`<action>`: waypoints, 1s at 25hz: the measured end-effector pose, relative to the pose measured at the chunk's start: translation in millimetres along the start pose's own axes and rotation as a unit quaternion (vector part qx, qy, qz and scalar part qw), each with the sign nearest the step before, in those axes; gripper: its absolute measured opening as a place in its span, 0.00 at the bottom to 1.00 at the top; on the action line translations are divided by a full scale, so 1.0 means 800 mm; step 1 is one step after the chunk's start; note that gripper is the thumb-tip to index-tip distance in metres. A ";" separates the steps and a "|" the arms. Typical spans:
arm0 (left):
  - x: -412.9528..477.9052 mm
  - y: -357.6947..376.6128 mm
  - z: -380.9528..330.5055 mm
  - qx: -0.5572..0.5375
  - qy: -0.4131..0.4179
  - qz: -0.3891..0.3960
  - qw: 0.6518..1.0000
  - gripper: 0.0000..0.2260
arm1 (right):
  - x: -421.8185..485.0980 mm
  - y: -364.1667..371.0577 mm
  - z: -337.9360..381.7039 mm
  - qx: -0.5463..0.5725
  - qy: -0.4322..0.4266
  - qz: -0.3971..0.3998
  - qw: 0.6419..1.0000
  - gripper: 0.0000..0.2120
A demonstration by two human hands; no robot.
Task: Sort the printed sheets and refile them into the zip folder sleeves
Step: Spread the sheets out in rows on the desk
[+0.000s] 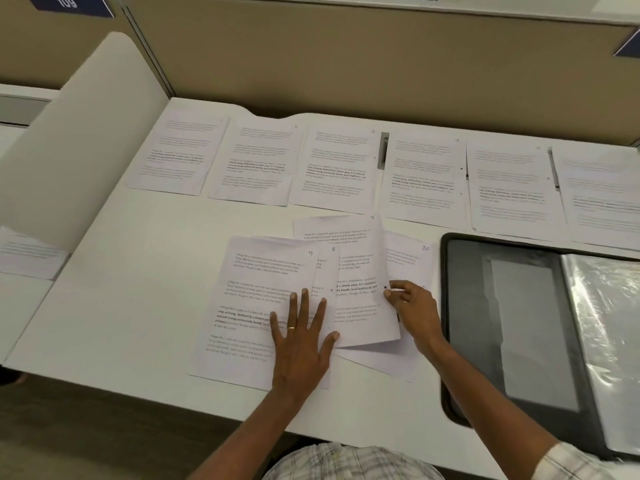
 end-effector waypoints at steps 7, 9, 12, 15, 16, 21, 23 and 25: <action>0.007 0.016 0.001 0.002 -0.001 0.030 1.000 0.29 | 0.015 -0.030 0.007 0.048 0.002 -0.014 0.999 0.04; 0.006 0.015 0.002 0.007 0.006 0.024 1.000 0.28 | 0.017 -0.039 0.007 0.059 0.009 -0.020 0.998 0.04; 0.006 0.010 -0.003 -0.002 0.004 0.027 1.000 0.28 | 0.017 -0.061 0.012 0.087 0.028 -0.038 0.995 0.06; 0.011 0.003 -0.006 -0.049 -0.019 0.033 0.998 0.27 | 0.017 -0.087 0.021 0.121 0.037 -0.048 0.991 0.08; 0.014 -0.003 -0.009 -0.081 -0.028 0.029 0.996 0.27 | 0.017 -0.094 0.024 0.125 0.036 -0.052 0.990 0.08; 0.044 -0.047 -0.028 -0.344 -0.130 0.075 0.927 0.23 | 0.014 -0.119 0.034 0.130 0.029 -0.069 0.989 0.10; 0.062 -0.058 -0.034 -0.455 -0.174 0.150 0.860 0.19 | 0.009 -0.118 0.036 0.146 0.028 -0.058 0.987 0.12; 0.080 -0.061 -0.032 -0.546 -0.240 0.216 0.773 0.17 | 0.002 -0.108 0.039 0.173 0.031 -0.043 0.984 0.13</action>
Point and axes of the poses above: each hand's wrist, its own x-axis towards the middle knuckle, its own y-axis out of the palm, z = x × y, the point moved 5 cm from there along x, towards the middle knuckle, and after that the axes turned 13 degrees about -y, right-handed, at the moved point
